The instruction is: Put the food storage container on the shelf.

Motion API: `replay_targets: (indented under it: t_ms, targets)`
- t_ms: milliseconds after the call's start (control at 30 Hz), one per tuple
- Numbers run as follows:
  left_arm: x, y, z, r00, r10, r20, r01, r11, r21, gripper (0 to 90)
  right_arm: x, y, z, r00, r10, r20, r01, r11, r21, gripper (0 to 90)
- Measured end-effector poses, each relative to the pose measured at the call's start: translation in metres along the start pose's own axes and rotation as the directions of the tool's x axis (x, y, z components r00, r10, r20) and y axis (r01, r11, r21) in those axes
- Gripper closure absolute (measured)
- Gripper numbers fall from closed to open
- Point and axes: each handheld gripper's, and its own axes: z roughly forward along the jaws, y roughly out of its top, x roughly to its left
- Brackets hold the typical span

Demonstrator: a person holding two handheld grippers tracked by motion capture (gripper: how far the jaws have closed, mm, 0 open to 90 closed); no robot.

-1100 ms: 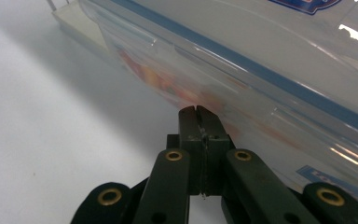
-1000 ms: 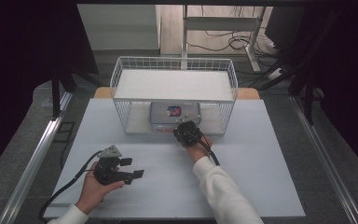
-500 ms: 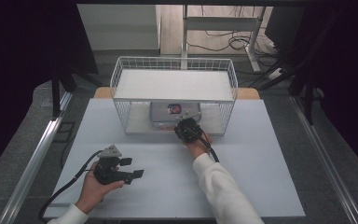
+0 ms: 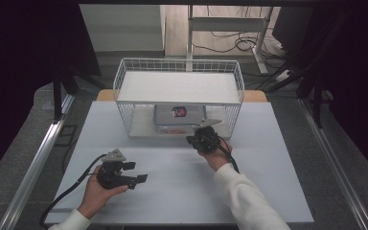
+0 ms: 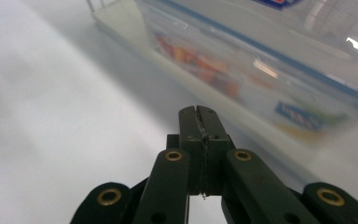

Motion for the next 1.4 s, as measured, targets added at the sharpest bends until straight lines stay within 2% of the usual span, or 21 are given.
replay_targets:
  t_ms: [167, 300, 367, 500, 567, 633, 733, 833, 967, 1033, 1167, 1233, 1400]
  targets:
    - [0.0, 0.0, 0.002, 1.0, -0.008, 0.002, 0.008, 1.0, 0.003, 25.6, 0.001, -0.019, -0.028, 0.9996, 0.003, -0.027, -0.004, 1.0, -0.013, 89.0]
    - [0.003, 0.002, 0.005, 0.9993, -0.035, 0.012, 0.035, 0.9994, -0.006, 25.8, 0.003, -0.036, -0.051, 0.9987, -0.009, -0.05, 0.007, 0.999, -0.032, 89.0]
    - [0.003, 0.002, 0.006, 0.9996, -0.029, 0.0, 0.029, 0.9996, -0.002, 25.9, 0.005, -0.048, -0.064, 0.9977, -0.025, -0.064, 0.023, 0.999, -0.037, 89.0]
    - [0.003, 0.001, 0.007, 0.9997, -0.021, -0.012, 0.021, 0.9997, 0.007, 25.8, 0.004, -0.074, -0.087, 0.9968, -0.05, -0.063, 0.05, 0.999, -0.008, 88.7]
    - [0.002, 0.001, 0.007, 0.9997, -0.021, -0.012, 0.021, 0.9997, 0.009, 25.8, 0.001, -0.087, -0.099, 0.9982, -0.034, -0.049, 0.034, 0.999, -0.005, 86.2]
    - [0.001, 0.0, 0.007, 0.9997, -0.015, -0.018, 0.016, 0.9998, 0.011, 25.7, -0.004, -0.1, -0.112, 0.9998, -0.01, -0.018, 0.01, 1.0, -0.018, 75.4]
    - [-0.001, -0.001, 0.005, 0.9995, -0.011, -0.029, 0.012, 0.9999, 0.012, 25.2, -0.009, -0.119, -0.125, 0.9982, 0.032, 0.051, -0.03, 0.999, -0.039, 48.3]
    - [-0.004, -0.002, 0.003, 0.9992, -0.016, -0.036, 0.016, 0.9998, 0.007, 24.6, -0.011, -0.13, -0.137, 0.9914, 0.067, 0.112, -0.061, 0.996, -0.058, 35.3]
    - [-0.008, -0.004, 0.001, 0.9987, -0.006, -0.05, 0.007, 0.9999, 0.01, 24.0, -0.011, -0.135, -0.145, 0.9872, 0.073, 0.141, -0.063, 0.995, -0.073, 30.6]
    - [-0.008, -0.005, 0.001, 0.9987, -0.003, -0.051, 0.004, 0.9999, 0.013, 24.0, -0.012, -0.136, -0.145, 0.9872, 0.077, 0.14, -0.068, 0.995, -0.071, 30.4]
    - [-0.007, -0.004, 0.003, 0.999, -0.006, -0.045, 0.007, 0.9998, 0.016, 23.9, -0.012, -0.135, -0.142, 0.9894, 0.098, 0.107, -0.09, 0.993, -0.074, 29.8]
    - [-0.006, -0.004, 0.003, 0.9993, -0.009, -0.035, 0.01, 0.9999, 0.013, 23.8, -0.012, -0.134, -0.141, 0.99, 0.085, 0.112, -0.078, 0.994, -0.071, 29.4]
    - [-0.004, -0.002, 0.003, 0.9994, -0.023, -0.027, 0.024, 0.9997, 0.006, 23.7, -0.016, -0.135, -0.143, 0.9862, 0.106, 0.127, -0.096, 0.992, -0.079, 27.2]
